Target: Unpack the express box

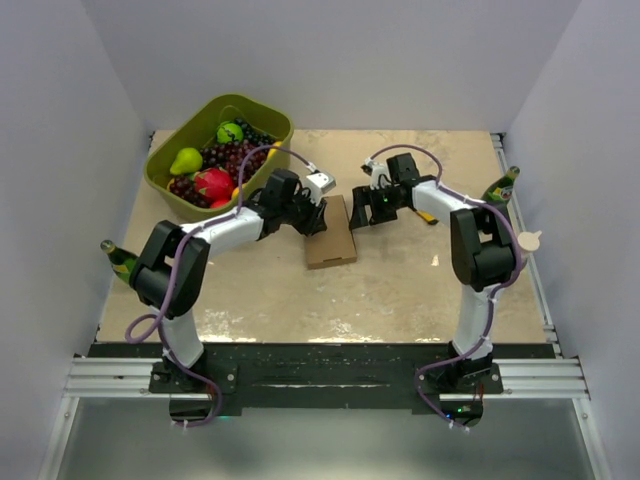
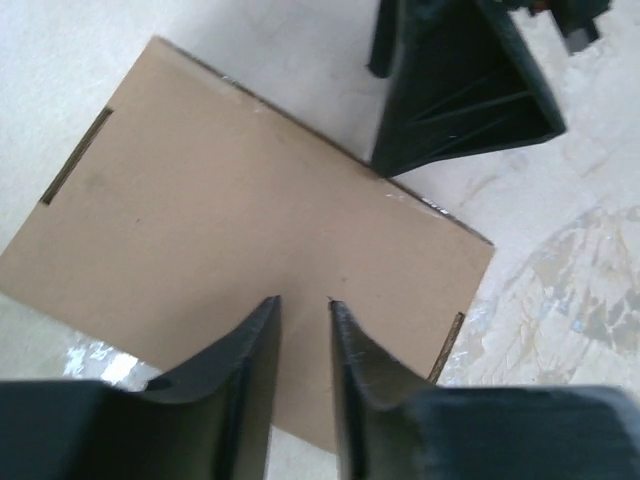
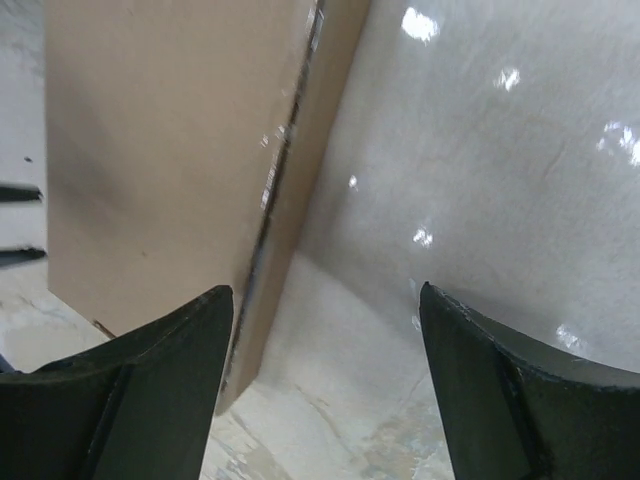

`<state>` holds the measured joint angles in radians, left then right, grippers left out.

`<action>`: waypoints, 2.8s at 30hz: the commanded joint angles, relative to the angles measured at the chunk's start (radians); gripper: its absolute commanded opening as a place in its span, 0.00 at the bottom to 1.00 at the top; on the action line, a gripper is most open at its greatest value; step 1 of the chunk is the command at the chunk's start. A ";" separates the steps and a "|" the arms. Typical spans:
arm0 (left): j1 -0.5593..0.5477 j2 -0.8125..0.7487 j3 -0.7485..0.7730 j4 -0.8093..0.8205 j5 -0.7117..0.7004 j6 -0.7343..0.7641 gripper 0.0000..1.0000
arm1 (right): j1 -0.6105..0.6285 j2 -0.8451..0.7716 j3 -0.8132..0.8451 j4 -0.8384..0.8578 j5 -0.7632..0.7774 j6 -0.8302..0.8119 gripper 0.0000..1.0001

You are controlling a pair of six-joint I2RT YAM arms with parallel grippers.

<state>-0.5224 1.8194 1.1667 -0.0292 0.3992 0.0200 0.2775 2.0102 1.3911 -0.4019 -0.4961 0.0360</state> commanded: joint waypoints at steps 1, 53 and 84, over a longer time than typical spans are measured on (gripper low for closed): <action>-0.005 0.027 -0.009 0.045 0.118 -0.005 0.24 | 0.014 0.001 0.060 0.052 0.037 0.053 0.77; -0.011 0.080 -0.087 -0.035 0.029 0.153 0.05 | 0.034 0.183 0.109 -0.207 0.328 -0.186 0.16; -0.024 0.150 -0.012 -0.077 -0.011 0.221 0.19 | -0.232 0.242 0.257 -0.542 -0.501 -0.450 0.00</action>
<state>-0.5655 1.9381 1.1648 0.0471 0.5156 0.1665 0.0380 2.4069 1.6917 -0.9764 -1.0977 -0.3622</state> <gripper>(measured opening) 0.145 0.017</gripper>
